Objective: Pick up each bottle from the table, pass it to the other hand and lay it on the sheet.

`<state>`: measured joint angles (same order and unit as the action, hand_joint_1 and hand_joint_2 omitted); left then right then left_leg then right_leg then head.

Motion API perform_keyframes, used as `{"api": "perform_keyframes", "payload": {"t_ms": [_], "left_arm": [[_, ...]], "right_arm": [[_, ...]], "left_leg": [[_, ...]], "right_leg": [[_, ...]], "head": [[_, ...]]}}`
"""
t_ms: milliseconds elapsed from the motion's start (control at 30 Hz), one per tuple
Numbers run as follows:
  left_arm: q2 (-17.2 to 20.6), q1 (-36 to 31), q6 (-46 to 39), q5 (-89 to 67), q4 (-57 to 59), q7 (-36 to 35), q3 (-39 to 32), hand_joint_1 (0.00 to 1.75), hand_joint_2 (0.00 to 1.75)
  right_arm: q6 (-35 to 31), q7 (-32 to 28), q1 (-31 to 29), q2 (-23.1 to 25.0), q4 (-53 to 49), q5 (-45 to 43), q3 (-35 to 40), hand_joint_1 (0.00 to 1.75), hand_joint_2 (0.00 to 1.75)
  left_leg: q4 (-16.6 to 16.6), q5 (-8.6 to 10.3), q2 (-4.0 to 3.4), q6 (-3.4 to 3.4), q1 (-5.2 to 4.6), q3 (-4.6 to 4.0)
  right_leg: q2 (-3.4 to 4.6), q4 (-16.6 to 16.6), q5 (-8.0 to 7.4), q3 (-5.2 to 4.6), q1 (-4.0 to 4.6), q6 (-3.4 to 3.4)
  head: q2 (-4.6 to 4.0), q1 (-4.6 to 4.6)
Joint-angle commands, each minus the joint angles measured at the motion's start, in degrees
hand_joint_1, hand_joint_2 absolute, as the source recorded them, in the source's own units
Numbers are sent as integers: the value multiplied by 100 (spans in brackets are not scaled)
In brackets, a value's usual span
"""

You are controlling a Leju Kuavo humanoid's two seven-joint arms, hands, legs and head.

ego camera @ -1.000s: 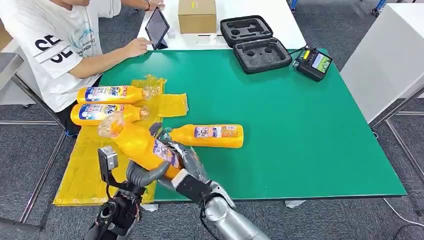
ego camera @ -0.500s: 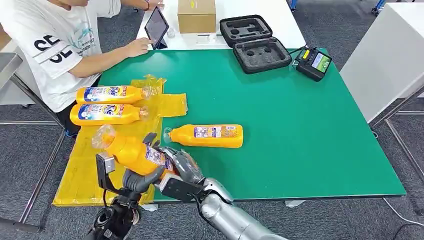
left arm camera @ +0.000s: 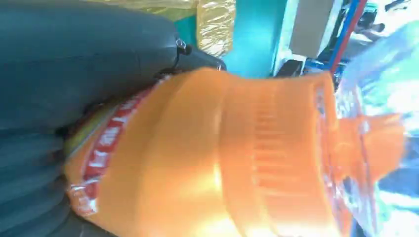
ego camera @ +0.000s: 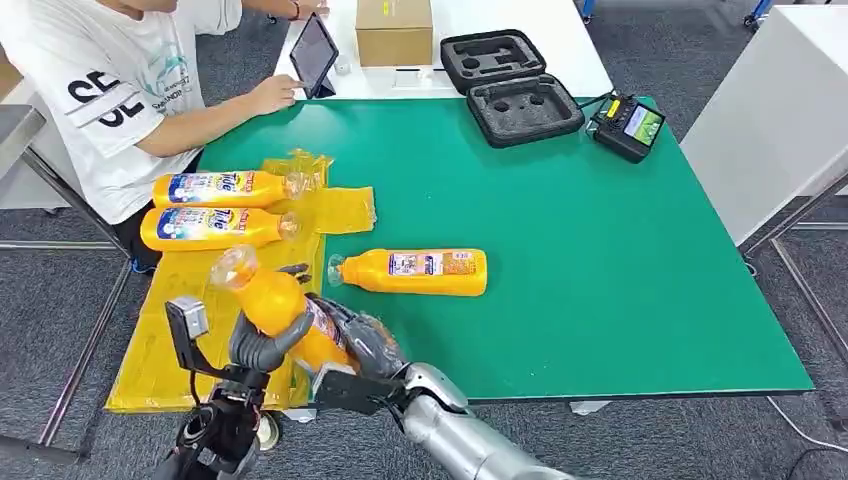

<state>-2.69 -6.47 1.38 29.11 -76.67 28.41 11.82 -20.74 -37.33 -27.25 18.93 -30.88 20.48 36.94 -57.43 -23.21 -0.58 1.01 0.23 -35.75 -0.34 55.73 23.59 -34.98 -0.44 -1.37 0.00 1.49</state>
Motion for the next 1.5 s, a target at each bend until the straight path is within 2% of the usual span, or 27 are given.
{"api": "perform_keyframes", "payload": {"t_ms": [33, 367, 567, 600, 733, 800, 833, 867, 900, 933, 1000, 1100, 1367, 1500], "left_arm": [[-99, -498, -49, 37, 155, 21, -86, 175, 175], [-92, -497, -51, 37, 165, 21, -92, 175, 175], [-4, -394, 85, -156, 32, 162, 68, 175, 175], [-25, -423, 49, -144, 10, 170, 36, 175, 175], [-95, -550, -615, -420, -98, 340, -283, 175, 175], [-55, -518, -902, -666, -132, 506, -407, 175, 175], [-28, -520, -893, -657, -119, 495, -438, 175, 175], [-50, -527, -1197, -902, -46, 672, -546, 175, 175], [-58, -534, -1321, -997, 5, 747, -597, 175, 175], [-54, -536, -1528, -1182, 91, 909, -649, 175, 175], [-83, -511, -2093, -1612, 155, 1159, -792, 175, 175], [-135, -460, -2685, -2270, -103, 1159, -1063, 175, 175], [-134, -448, -2674, -2275, -113, 1159, -1076, 175, 175], [-21, -635, -3231, -2623, 20, 1159, -1247, 175, 175]], "right_arm": [[12, -118, 88, 49, 109, 18, 301, 0, 175], [-72, -148, 107, 30, 53, 48, 284, 0, 175], [-191, -267, 166, -36, -488, -140, 6, 0, 175], [-237, -267, 182, -47, -604, -168, -27, 0, 0], [-592, -267, 362, -206, -1650, -359, -107, 0, 0], [-1118, -267, 531, -411, -2415, -206, -23, 0, 0], [-1116, -255, 527, -436, -2511, -198, -43, 0, 0], [-1926, -267, 738, -621, -3288, 166, 17, 0, 0], [-1926, -267, 930, -600, -3703, 529, -251, 0, 0], [-1926, -267, 1296, -501, -4541, 1108, -714, 0, 0], [-1926, -267, 1853, -347, -5763, 1842, -1182, 0, 0], [-1926, -267, 2064, -296, -6542, 2081, -1337, 0, 0], [-1926, -267, 2033, -256, -6554, 2121, -1359, 0, 0], [-1926, -267, 1927, -203, -6592, 2139, -1315, 0, 0]], "left_leg": [[1, -3, 17, -4, 4, 9], [-2, -11, 24, -6, 8, 25], [1, -2, 13, -3, 3, 6], [-1, -8, 19, -6, 6, 17], [-5, -2, 19, -4, 6, 0], [-4, -7, 20, -5, 7, 12], [-3, -4, 15, -4, 5, 5], [0, -1, 10, -2, 3, 3], [-2, -9, 15, -3, 3, 16], [0, -5, 8, -4, 5, 9], [-3, -7, 27, -6, 7, 9], [-6, -10, 15, -3, 5, 6], [-3, -13, 29, -4, 5, 16], [-3, -9, 17, -4, 2, 7]], "right_leg": [[-13, -1, 7, 14, 4, 4], [-18, 0, 17, 32, 6, 4], [-9, -1, 5, 9, 3, 2], [-13, 0, 12, 23, 5, 4], [-14, 3, 6, 5, 5, 3], [-14, 3, 12, 18, 6, 4], [-9, 1, 7, 10, 4, 3], [-6, -1, 3, 7, 2, 1], [-9, 2, 12, 21, 3, 2], [-7, -1, 7, 14, 4, 3], [-30, 2, 16, 18, 6, 6], [-18, 5, 15, 12, 3, 3], [-21, 0, 19, 27, 3, 3], [-11, 4, 11, 14, 2, 4]], "head": [[0, 2], [0, 0], [0, 0], [0, 0], [0, 0], [0, 0], [0, -2], [0, -2], [0, -4], [0, 2], [0, 0], [0, 0], [0, 0], [0, 0]]}}
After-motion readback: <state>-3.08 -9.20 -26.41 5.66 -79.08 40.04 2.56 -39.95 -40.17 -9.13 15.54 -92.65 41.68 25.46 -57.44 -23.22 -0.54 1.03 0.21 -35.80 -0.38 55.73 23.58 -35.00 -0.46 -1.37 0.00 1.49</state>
